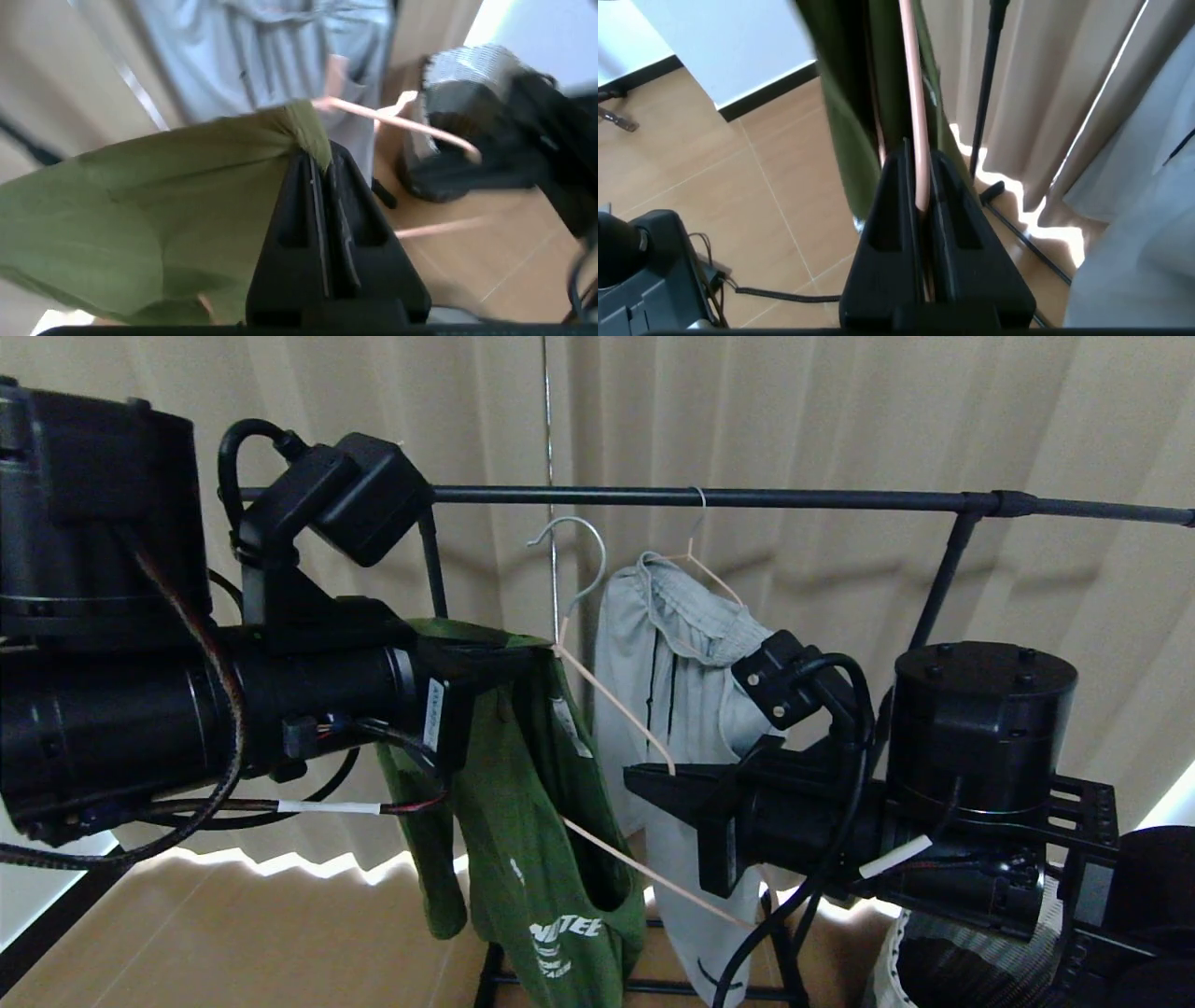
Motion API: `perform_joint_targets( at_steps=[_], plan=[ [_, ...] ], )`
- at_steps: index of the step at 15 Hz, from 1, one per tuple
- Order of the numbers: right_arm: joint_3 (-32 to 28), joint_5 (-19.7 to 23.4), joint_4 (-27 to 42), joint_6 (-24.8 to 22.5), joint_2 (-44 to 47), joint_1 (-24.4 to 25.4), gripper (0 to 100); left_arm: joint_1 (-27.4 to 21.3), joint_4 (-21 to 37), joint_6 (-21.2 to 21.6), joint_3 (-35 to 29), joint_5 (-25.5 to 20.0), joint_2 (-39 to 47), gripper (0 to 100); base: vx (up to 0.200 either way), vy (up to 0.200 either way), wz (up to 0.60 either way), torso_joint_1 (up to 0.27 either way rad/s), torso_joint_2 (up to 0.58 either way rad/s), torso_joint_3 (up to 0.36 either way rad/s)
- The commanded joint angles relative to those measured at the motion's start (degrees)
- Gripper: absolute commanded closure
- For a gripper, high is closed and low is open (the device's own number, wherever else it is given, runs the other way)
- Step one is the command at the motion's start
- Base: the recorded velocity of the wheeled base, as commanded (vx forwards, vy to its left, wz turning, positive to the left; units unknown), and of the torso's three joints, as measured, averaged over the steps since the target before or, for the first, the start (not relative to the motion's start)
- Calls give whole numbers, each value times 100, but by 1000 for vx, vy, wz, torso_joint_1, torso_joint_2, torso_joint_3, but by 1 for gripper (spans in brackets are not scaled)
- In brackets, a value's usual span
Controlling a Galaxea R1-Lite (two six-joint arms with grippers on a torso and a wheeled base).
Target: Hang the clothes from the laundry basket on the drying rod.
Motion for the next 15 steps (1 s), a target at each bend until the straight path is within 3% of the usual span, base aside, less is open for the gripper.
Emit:
perform_joint_targets(
  at_steps=[1,4,5,8,11,13,14,15],
  plan=[
    [2,0,0,1,-42,-10,100,20,-287,94,336,-43,-128,100,0,0,0,0,0,0],
    [2,-35,0,-7,-130,-54,100,20,-384,120,424,-43,-207,100,0,0,0,0,0,0],
    [2,-53,8,-7,-148,-71,100,11,-384,129,424,-43,-216,0,0,0,0,0,0,0],
    [10,-71,52,-25,-394,-291,100,11,-392,199,494,-35,-330,0,0,0,0,0,0,0],
    [2,-71,307,-60,-693,-590,100,116,-603,648,740,-35,-409,0,0,0,0,0,0,0],
    [-16,-62,738,-87,-1079,-695,100,459,-1517,1307,1127,-79,-365,0,0,0,0,0,0,0],
    [-60,-62,1186,-183,-1264,-774,100,608,-1878,1606,1329,-307,-365,0,0,0,0,0,0,0],
    [-95,-62,1423,-218,-1369,-792,100,661,-1966,1729,1391,-439,-374,0,0,0,0,0,0,0]
  ],
)
